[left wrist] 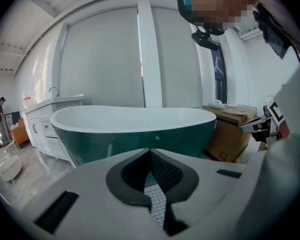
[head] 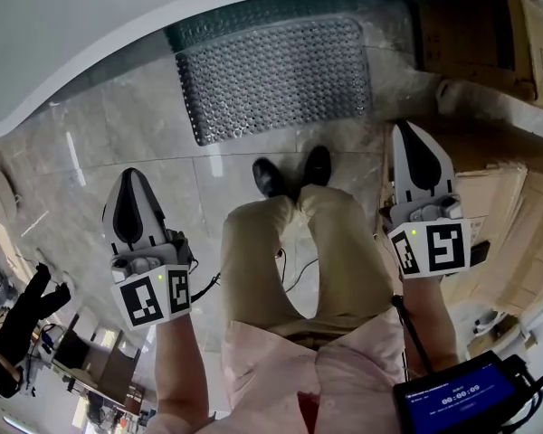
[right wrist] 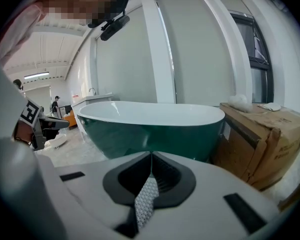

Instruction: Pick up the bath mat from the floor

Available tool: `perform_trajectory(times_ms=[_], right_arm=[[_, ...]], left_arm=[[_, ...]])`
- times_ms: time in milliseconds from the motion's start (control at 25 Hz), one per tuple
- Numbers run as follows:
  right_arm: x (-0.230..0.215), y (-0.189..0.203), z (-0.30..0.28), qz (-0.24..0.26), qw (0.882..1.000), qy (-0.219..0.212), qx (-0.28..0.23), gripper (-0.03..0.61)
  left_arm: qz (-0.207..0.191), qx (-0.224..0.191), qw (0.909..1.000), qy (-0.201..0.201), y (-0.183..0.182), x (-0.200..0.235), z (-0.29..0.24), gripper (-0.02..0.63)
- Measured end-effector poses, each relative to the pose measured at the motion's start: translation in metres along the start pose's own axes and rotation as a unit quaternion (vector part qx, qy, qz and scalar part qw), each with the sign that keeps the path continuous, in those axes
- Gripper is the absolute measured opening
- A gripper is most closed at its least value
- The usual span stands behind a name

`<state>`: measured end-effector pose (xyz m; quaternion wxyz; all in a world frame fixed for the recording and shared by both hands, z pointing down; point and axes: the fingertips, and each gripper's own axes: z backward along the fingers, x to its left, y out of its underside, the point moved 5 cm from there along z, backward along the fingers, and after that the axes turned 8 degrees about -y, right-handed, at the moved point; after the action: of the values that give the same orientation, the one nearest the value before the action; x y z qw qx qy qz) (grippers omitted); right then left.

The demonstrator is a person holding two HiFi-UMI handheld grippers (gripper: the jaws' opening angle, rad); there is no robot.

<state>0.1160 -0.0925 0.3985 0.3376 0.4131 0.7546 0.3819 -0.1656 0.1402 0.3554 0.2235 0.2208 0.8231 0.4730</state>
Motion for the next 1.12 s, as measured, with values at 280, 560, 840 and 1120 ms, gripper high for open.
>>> perform_trajectory(times_ms=[280,560,840,1120], right_arm=[[-0.014,0.049,-0.025,0.001,1.000,0.008,-0.001,0.018],[-0.024,0.069,-0.038,0.002,1.000,0.017,-0.009,0.018],[-0.037,0.107,-0.062,0.005,0.999,0.031,-0.008,0.018],[-0.054,0.138,-0.090,0.007,0.999,0.042,-0.012,0.018]], left_arm=[[0.001,0.001,1.0000,-0.004,0.051,0.002,-0.030,0.025],[-0.005,-0.005,0.9999,-0.011,0.074,0.008,-0.042,0.025],[0.001,-0.001,0.9999,-0.013,0.119,0.011,-0.068,0.025],[0.000,-0.006,0.9999,-0.016,0.153,0.014,-0.104,0.025]])
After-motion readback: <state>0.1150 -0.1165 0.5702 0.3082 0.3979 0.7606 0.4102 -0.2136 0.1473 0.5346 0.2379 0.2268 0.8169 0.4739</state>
